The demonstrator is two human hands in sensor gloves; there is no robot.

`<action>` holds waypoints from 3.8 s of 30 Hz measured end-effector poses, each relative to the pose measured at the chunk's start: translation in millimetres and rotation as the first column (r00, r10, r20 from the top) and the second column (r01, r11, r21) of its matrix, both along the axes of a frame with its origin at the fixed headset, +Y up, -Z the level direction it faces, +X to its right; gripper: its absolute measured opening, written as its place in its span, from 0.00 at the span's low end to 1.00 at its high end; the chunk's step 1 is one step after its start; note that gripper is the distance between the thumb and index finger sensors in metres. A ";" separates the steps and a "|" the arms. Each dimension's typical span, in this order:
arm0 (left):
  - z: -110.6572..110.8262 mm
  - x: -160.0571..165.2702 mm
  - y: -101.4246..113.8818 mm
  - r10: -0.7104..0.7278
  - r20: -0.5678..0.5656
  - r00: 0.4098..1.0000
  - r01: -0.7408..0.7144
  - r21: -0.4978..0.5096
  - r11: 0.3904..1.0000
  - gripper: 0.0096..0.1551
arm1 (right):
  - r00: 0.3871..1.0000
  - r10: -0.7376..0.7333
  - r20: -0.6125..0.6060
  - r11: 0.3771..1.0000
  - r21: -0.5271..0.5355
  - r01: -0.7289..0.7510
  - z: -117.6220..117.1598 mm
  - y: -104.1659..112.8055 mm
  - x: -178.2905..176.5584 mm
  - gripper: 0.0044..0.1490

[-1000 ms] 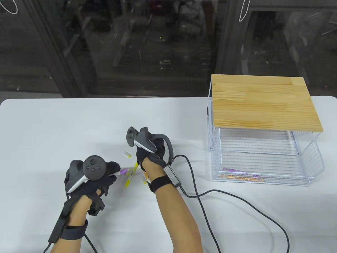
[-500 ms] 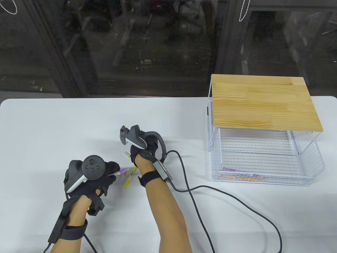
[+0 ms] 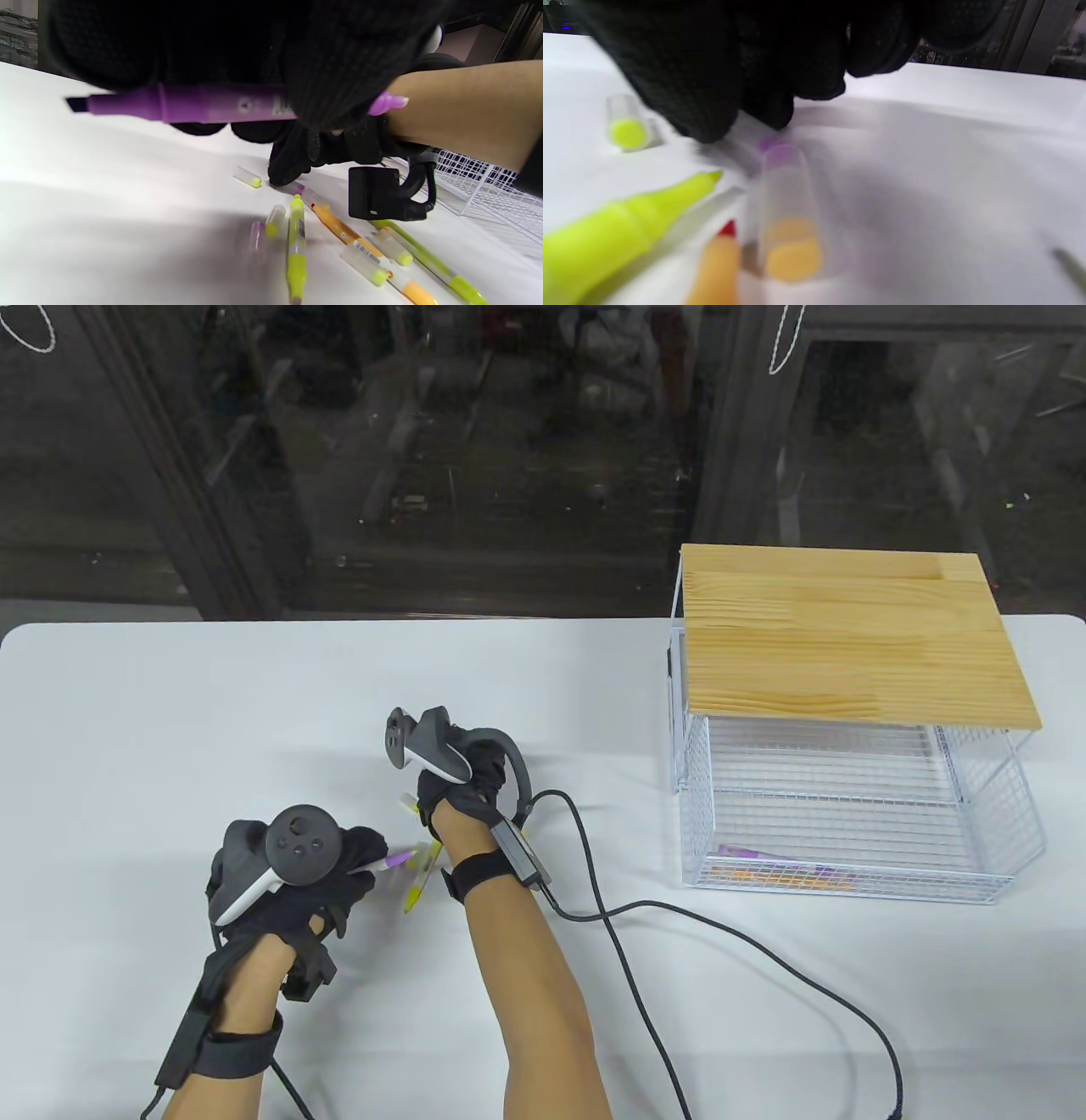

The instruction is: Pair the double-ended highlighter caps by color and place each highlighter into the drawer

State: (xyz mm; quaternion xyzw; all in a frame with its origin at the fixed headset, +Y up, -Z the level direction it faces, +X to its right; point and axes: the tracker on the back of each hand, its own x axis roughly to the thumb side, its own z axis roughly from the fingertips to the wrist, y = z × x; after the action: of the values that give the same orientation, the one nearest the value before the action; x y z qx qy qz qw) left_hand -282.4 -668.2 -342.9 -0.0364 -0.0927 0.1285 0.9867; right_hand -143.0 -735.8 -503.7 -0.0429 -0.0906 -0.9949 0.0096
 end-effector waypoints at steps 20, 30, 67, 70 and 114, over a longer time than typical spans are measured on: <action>-1.0 -4.1 -1.0 0.029 -0.014 0.999 -0.029 -0.002 1.000 0.27 | 0.905 -0.421 0.064 0.905 -0.026 0.424 39.7 71.1 63.2 0.28; -1.3 -3.0 -2.8 0.014 -0.012 1.000 -0.014 -0.001 1.000 0.27 | 0.805 -0.560 0.197 0.814 -0.049 0.578 68.4 56.1 127.5 0.27; 4.5 33.9 -15.4 -0.049 0.073 0.996 0.043 0.079 0.996 0.27 | 0.846 -0.473 -0.245 0.815 0.242 0.526 173.2 39.7 189.5 0.30; 6.1 38.6 -15.6 -0.055 0.091 0.994 0.047 0.088 0.995 0.27 | 0.830 -0.492 -0.264 0.792 0.259 0.552 175.5 42.4 187.3 0.30; 34.6 91.7 -22.7 -0.116 0.300 0.947 -0.029 0.440 0.897 0.27 | 0.799 -0.494 -0.343 0.801 0.178 0.572 182.1 33.5 164.1 0.32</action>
State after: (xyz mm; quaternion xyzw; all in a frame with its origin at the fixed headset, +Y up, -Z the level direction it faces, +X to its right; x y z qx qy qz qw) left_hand -190.7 -690.9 -308.2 0.1647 -0.2763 0.0744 0.9439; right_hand 21.1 -702.3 -321.6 -0.2051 0.0654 -0.9427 -0.2550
